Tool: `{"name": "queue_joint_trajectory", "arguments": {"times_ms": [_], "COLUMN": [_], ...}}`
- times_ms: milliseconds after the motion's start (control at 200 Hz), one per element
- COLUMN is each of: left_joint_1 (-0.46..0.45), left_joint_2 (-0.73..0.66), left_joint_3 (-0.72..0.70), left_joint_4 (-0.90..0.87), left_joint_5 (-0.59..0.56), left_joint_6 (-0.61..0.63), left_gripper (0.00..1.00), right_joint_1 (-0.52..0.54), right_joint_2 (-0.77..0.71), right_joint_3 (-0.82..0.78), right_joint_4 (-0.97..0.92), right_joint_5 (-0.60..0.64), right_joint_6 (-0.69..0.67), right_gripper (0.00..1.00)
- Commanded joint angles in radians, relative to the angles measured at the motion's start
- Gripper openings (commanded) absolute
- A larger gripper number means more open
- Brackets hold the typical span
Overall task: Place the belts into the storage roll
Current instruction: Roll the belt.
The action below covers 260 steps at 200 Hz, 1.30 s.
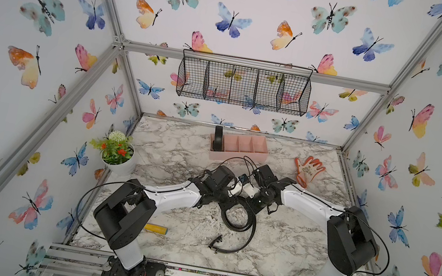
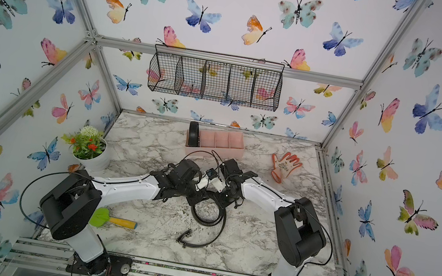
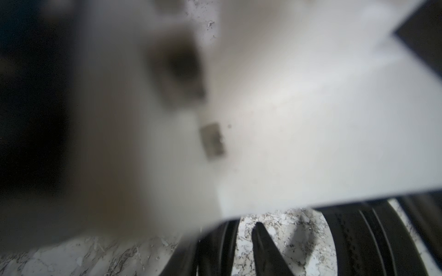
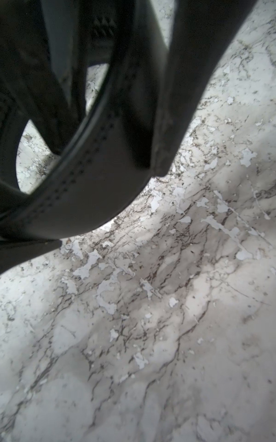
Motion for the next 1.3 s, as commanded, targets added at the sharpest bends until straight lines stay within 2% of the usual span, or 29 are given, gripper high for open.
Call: {"name": "queue_joint_trajectory", "arguments": {"times_ms": [0, 75, 235, 330, 486, 646, 776, 941, 1066, 1181, 1296], "left_joint_1": [-0.004, -0.004, -0.001, 0.002, 0.003, 0.003, 0.004, 0.002, -0.002, -0.019, -0.04], "left_joint_2": [0.017, 0.016, -0.037, -0.035, -0.012, 0.019, 0.022, 0.0, -0.045, -0.102, -0.145], "left_joint_3": [-0.013, -0.012, -0.066, -0.066, -0.064, -0.046, -0.042, -0.042, -0.058, -0.068, -0.064], "left_joint_4": [-0.015, -0.03, 0.025, 0.016, 0.029, 0.026, 0.025, 0.014, 0.032, 0.023, 0.003], "left_joint_5": [0.046, 0.029, 0.006, 0.013, 0.035, 0.066, 0.077, 0.068, 0.048, -0.028, -0.127], "left_joint_6": [-0.013, -0.012, -0.034, -0.037, -0.045, -0.045, -0.046, -0.055, -0.089, -0.119, -0.149], "left_gripper": [0.3, 0.3, 0.48, 0.51, 0.41, 0.19, 0.07, 0.01, 0.0, 0.0, 0.0], "right_joint_1": [0.002, -0.005, -0.009, -0.01, -0.012, -0.013, -0.022, -0.032, -0.032, -0.032, -0.033], "right_joint_2": [-0.051, -0.053, -0.058, -0.069, -0.084, -0.096, -0.105, -0.12, -0.132, -0.156, -0.194], "right_joint_3": [0.009, 0.011, 0.009, 0.005, -0.005, -0.014, -0.015, -0.032, -0.049, -0.063, -0.083], "right_joint_4": [0.023, 0.03, 0.034, 0.038, 0.041, 0.045, 0.048, 0.086, 0.134, 0.177, 0.229], "right_joint_5": [-0.073, -0.098, -0.108, -0.113, -0.117, -0.134, -0.131, -0.136, -0.148, -0.124, -0.095], "right_joint_6": [0.019, 0.031, 0.04, 0.043, 0.045, 0.05, 0.065, 0.108, 0.153, 0.215, 0.283], "right_gripper": [0.03, 0.03, 0.03, 0.03, 0.03, 0.03, 0.03, 0.03, 0.03, 0.09, 0.24]}}
